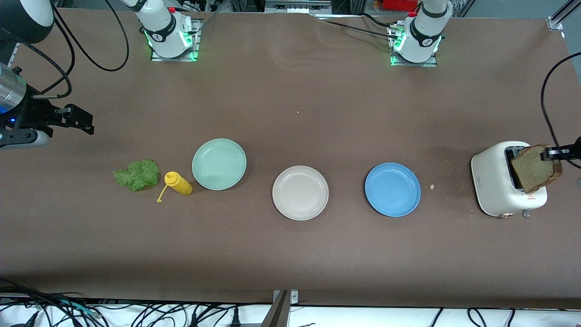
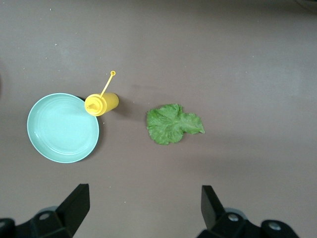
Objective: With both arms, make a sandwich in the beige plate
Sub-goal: 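Lift the toast slice and carry it over the beige plate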
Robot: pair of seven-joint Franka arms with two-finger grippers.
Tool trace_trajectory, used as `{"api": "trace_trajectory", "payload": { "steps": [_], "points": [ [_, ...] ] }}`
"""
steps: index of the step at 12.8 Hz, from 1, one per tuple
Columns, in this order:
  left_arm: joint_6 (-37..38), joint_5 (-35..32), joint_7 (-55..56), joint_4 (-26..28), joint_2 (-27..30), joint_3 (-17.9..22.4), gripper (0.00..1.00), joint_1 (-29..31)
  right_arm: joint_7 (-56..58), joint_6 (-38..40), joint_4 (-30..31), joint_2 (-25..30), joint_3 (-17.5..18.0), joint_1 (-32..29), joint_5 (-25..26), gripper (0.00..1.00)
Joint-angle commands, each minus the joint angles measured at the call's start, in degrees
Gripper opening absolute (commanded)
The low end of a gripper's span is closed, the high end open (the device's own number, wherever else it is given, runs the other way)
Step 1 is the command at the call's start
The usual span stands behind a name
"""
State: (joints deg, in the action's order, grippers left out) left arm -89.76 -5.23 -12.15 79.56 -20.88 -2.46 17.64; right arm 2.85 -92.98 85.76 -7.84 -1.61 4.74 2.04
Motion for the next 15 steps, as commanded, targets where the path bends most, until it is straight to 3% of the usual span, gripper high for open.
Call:
{"api": "trace_trajectory", "payload": {
  "steps": [1, 3, 5, 8, 12, 15],
  "points": [
    [6.5, 1.5, -0.2, -6.9, 0.1, -1.7, 0.0, -0.9, -0.5, 0.3, -0.7, 0.2, 0.1, 1.1, -0.1, 1.0],
    [7.2, 2.2, 9.7, -7.4, 0.1, -5.3, 0.0, -3.0, -0.5, 0.3, -0.7, 0.4, -0.1, 1.1, -0.1, 1.0],
    [7.1, 8.2, 23.0, -6.5, -0.8, -10.5, 0.0, -4.5, -0.5, 0.1, -0.7, 0.2, -0.1, 1.0, -0.1, 1.0],
    [4.3, 18.8, 33.6, -4.2, -3.5, -12.0, 0.0, -11.0, -0.5, 0.1, -0.7, 0.2, 0.0, 1.1, -0.1, 1.0],
    [-16.4, 30.4, 43.2, 6.6, -3.3, -12.0, 0.0, -19.5, -0.4, -0.3, -0.7, 0.2, -0.1, 1.1, -0.1, 1.0],
    [-32.2, 33.4, 44.3, 16.0, -3.2, -12.7, 0.0, -26.1, -0.5, -0.3, -0.7, 0.3, -0.1, 1.1, -0.1, 1.0]
  ]
}}
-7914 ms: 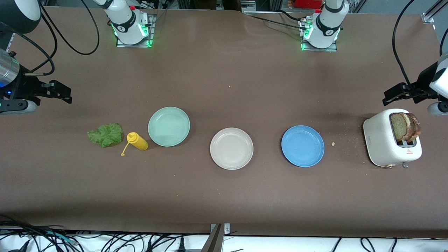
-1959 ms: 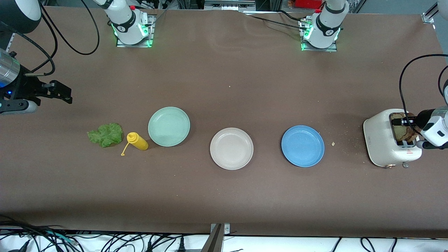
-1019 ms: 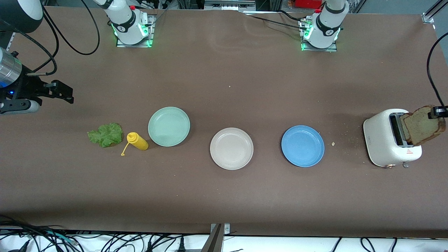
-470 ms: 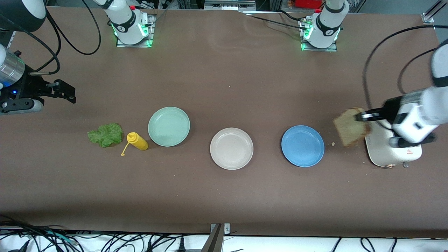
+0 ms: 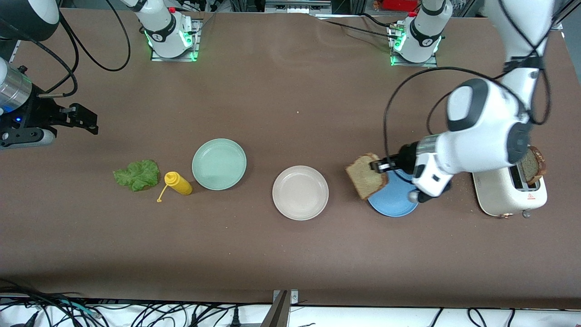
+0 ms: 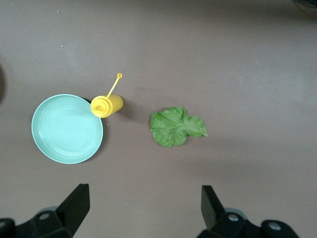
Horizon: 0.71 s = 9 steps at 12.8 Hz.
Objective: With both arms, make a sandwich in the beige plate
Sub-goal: 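Lift the toast slice and carry it over the beige plate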
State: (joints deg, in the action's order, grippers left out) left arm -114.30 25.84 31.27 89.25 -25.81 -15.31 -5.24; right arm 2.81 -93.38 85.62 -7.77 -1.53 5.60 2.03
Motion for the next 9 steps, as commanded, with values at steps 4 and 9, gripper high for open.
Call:
{"api": "trace_trajectory", "payload": {
  "steps": [4, 9],
  "points": [
    [-27.1, 3.5, 4.8, 13.3, 0.0, -0.5, 0.0, -11.4, -0.4, 0.0, -0.5, 0.1, 0.0, 0.3, -0.1, 1.0],
    [-41.0, 4.7, 4.9, 12.5, -6.5, -0.5, 0.0, -15.5, -0.4, 0.0, -0.5, 0.1, -0.1, 0.2, -0.1, 1.0]
  ]
}}
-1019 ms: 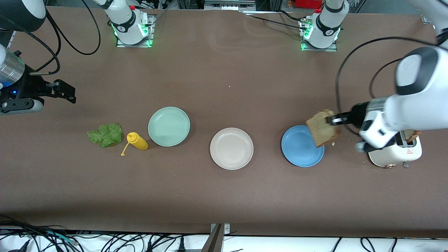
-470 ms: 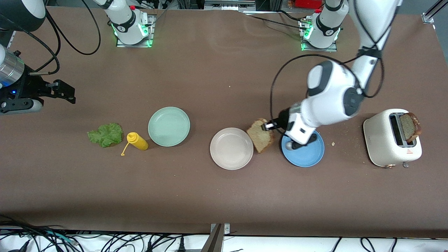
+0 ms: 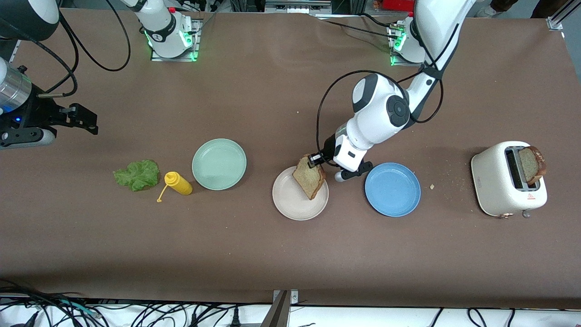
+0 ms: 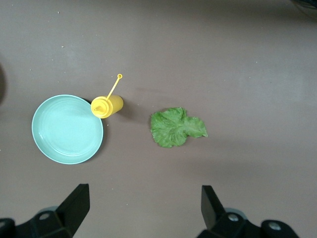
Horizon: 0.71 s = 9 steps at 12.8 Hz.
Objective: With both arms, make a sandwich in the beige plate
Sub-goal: 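Lift the toast slice and carry it over the beige plate, then lower the toast onto the beige plate and open the left gripper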
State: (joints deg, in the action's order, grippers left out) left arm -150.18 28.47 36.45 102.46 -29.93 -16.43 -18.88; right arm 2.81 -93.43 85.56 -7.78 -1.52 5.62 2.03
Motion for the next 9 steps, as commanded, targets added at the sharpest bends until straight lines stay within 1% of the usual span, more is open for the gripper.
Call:
{"api": "trace_trajectory", "payload": {
  "steps": [1, 5, 9],
  "points": [
    [-7.0, 2.1, 0.1, -1.0, -3.4, 0.6, 0.0, -2.1, -0.4, 0.1, -0.5, 0.1, -0.1, 0.3, -0.1, 1.0],
    [-7.2, 2.1, 1.0, -1.6, -4.4, 0.6, 0.0, -3.5, -0.4, -0.7, -0.5, 0.1, -0.1, 0.2, -0.1, 1.0],
    [-7.2, 1.8, 0.8, -1.7, -5.1, 0.6, 0.0, -3.5, -0.4, -1.1, -0.5, 0.0, -0.2, -0.1, 0.0, 1.0]
  ]
}}
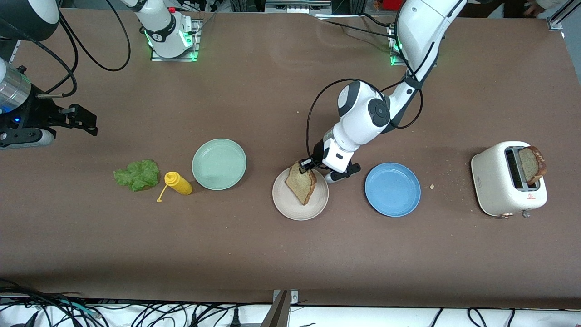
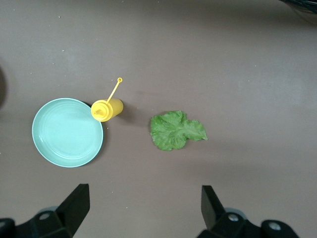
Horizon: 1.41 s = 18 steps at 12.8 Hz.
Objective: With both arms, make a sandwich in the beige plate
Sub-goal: 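Lower the toast onto the beige plate and open the left gripper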
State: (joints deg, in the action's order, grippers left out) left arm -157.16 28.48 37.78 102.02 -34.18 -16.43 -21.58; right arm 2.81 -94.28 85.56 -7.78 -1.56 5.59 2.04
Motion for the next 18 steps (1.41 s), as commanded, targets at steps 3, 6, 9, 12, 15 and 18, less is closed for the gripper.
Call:
{"api": "trace_trajectory", "payload": {
  "steps": [3, 6, 9, 12, 15, 18],
  "points": [
    [-0.2, 1.6, -0.6, -1.9, -1.5, 0.6, 0.0, -0.8, -0.4, -0.4, -0.5, 0.0, -0.2, 0.0, 0.1, 1.0],
    [-0.2, 1.4, -0.7, -1.9, -1.9, 0.7, 0.16, -0.7, -0.5, -1.3, -0.5, 0.0, -0.2, 0.2, 0.0, 1.0],
    [-0.2, 1.4, -0.7, -1.8, -1.9, 0.8, 1.0, -0.2, -0.4, -1.3, -0.5, 0.0, -0.2, 0.0, 0.1, 1.0],
    [0.5, 1.2, -0.8, -1.0, -2.2, 1.1, 1.0, 0.0, -0.4, -1.3, -0.5, 0.0, -0.3, -0.3, 0.1, 1.0],
    [6.1, -0.2, -1.0, -1.0, -2.2, 2.6, 0.99, -0.2, -0.4, -1.4, -0.5, 0.0, -0.3, -0.4, 0.0, 1.0],
    [10.6, -5.5, -0.8, -1.2, -2.2, 3.0, 1.0, 0.0, -0.4, -1.5, -0.5, 0.0, -0.4, -0.4, 0.0, 1.0]
  ]
}}
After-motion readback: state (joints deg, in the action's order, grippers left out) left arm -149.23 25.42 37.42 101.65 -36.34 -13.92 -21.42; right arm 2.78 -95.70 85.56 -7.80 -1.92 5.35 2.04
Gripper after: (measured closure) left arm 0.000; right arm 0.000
